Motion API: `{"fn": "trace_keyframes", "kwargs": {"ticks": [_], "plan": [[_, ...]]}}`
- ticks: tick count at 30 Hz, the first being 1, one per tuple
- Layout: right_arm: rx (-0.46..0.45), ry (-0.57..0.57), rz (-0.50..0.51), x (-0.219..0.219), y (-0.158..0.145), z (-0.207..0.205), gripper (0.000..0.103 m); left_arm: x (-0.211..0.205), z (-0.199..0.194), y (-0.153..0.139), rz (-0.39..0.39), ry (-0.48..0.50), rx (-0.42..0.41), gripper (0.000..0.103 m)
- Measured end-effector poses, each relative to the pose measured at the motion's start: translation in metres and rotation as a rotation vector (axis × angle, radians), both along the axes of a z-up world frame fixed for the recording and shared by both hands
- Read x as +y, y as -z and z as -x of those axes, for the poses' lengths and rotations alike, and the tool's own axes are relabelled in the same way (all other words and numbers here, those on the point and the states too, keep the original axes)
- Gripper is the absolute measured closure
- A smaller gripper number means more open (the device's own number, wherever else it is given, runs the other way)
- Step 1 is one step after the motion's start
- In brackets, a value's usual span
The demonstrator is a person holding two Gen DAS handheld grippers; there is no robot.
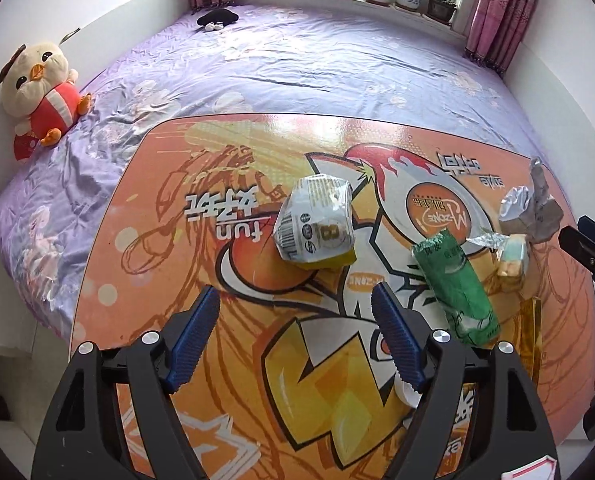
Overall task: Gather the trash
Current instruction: 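Grasp the white snack bag with the left tool while the right tool grasps the crumpled white paper, then carry the snack bag and paper with both tools over the yellow wastebasket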
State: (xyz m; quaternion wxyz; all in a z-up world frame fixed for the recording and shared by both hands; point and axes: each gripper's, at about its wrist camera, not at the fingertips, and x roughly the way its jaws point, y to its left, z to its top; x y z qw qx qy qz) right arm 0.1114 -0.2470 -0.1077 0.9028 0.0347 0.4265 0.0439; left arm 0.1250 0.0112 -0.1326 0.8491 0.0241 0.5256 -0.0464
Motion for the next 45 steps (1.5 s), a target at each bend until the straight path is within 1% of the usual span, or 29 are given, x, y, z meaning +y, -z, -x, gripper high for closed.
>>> {"fn": "trace_keyframes", "kwargs": {"ticks": [3,8,12,15,17,19,20,21,22,23,24,30,39,45], "plan": [[0.01,-0.007,-0.018,0.0,0.004,-0.019,0.025,-0.005,-0.012,0.001,-0.01,0.002,-0.002,0.023],[0.034,-0.024,-0.028,0.003,0.014,-0.041,0.025,-0.01,-0.029,0.005,-0.01,-0.01,-0.002,0.023],[0.064,-0.023,-0.028,0.002,0.023,-0.051,0.025,-0.009,-0.038,0.015,-0.013,-0.015,0.026,0.033],[0.084,-0.027,-0.02,0.001,0.028,-0.055,0.026,-0.01,-0.039,0.017,-0.029,-0.005,0.021,0.035],[0.081,-0.035,-0.014,0.002,0.029,-0.054,0.029,-0.011,-0.039,0.016,-0.031,-0.001,0.017,0.035],[0.076,-0.043,-0.008,0.004,0.028,-0.052,0.032,-0.011,-0.037,0.015,-0.034,0.003,0.01,0.04],[0.073,-0.049,-0.001,0.005,0.027,-0.052,0.038,-0.012,-0.038,0.015,-0.034,0.006,0.008,0.043],[0.077,-0.057,0.001,0.007,0.028,-0.051,0.047,-0.012,-0.039,0.014,-0.034,0.01,0.008,0.046],[0.092,-0.062,0.008,0.008,0.03,-0.051,0.051,-0.013,-0.039,0.014,-0.035,0.015,0.008,0.051],[0.101,-0.066,0.008,0.008,0.032,-0.051,0.052,-0.012,-0.04,0.014,-0.036,0.019,0.009,0.053],[0.098,-0.068,0.004,0.008,0.033,-0.049,0.053,-0.013,-0.04,0.013,-0.036,0.022,0.01,0.055],[0.082,-0.089,0.017,0.007,0.027,-0.04,0.059,-0.012,-0.036,0.011,-0.038,0.025,0.013,0.058],[0.072,-0.076,0.007,-0.003,0.014,-0.023,0.06,-0.004,-0.015,-0.002,-0.021,0.021,-0.004,0.058],[0.049,-0.076,0.006,-0.001,-0.001,-0.001,0.06,0.004,0.008,-0.017,-0.019,0.011,-0.02,0.058]]}}
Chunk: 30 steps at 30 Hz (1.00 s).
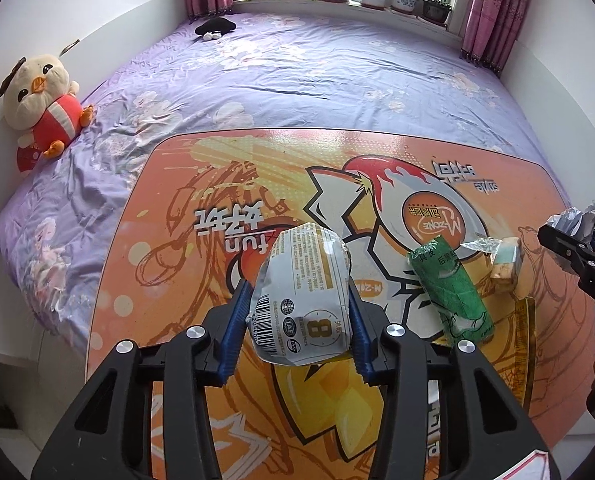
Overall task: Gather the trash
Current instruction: 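Carry the snack bag and paper with both tools over the yellow wastebasket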
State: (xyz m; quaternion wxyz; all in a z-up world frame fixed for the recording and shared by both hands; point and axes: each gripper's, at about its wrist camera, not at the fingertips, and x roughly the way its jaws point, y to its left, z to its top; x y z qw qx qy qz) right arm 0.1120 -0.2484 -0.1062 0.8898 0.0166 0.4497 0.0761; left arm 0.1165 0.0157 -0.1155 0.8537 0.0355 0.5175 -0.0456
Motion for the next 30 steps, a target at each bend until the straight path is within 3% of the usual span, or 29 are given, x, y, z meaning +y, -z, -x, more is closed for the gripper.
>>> {"fn": "trace_keyframes", "kwargs": {"ticks": [14,30], "plan": [[-0.036,-0.136,-0.011,0.05,-0.036,0.08,0.06,0.052,0.087,-0.03,0.02,-0.089,-0.029,0.058],[-0.014,-0.53,-0.083,0.178,-0.045,0.163,0.059,0.153,0.217,-0.023,0.079,-0.287,-0.034,0.058]]}}
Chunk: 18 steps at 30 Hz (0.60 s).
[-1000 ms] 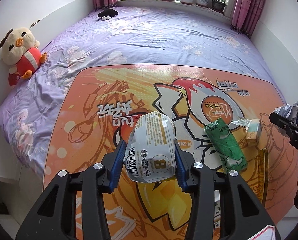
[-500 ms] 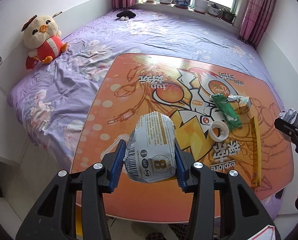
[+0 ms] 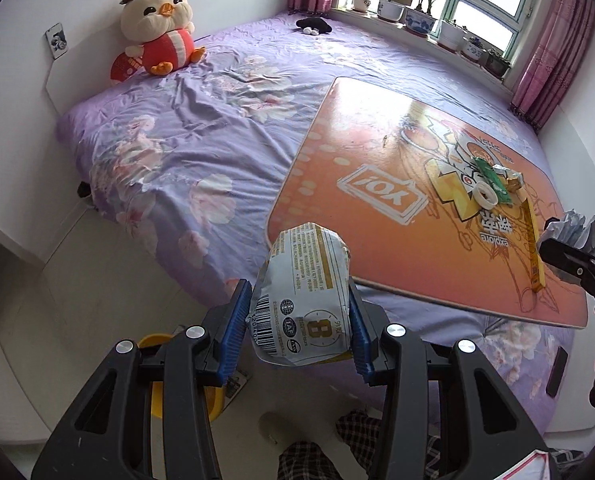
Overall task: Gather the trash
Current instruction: 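Carry the snack bag and paper with both tools over the yellow wastebasket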
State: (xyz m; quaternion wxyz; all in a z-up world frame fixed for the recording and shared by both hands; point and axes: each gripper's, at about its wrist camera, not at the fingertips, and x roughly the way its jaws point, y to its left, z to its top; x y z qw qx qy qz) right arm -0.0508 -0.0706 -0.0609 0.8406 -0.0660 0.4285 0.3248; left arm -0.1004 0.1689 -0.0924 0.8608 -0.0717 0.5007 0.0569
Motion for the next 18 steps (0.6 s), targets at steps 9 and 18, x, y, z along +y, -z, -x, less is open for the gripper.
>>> {"fn": "trace_keyframes", "kwargs": {"ticks": [9,18], "plan": [[0.041,-0.24,0.012,0.106,0.014,0.035,0.059,0.073,0.072,0.027,0.028,-0.169,0.062,0.058],[0.115,-0.46,0.058,0.214,0.064,0.066,0.058,0.134,0.12,0.072,0.078,-0.303,0.135,0.058]]}}
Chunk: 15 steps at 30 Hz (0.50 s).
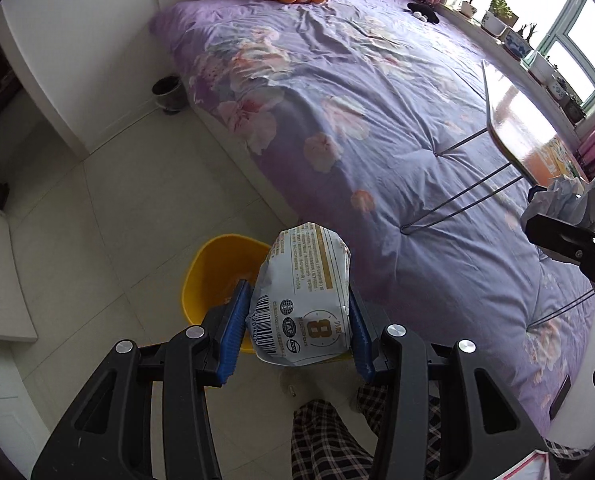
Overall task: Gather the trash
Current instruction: 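Carry the snack bag and paper with both tools over the yellow wastebasket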
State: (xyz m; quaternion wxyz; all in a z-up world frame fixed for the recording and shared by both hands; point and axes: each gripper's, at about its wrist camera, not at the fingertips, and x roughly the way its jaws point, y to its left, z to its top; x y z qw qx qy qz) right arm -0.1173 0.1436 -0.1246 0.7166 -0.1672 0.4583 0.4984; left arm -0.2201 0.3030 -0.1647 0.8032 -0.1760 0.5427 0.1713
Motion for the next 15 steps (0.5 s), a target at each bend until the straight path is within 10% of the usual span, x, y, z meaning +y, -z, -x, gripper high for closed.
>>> {"fn": "trace_keyframes", "kwargs": {"ticks": [15], "plan": [[0.137,-0.227,0.238,0.135,0.177,0.023,0.058,0.07,0.015,0.151,0.106,-0.076,0.167,0.057]]}}
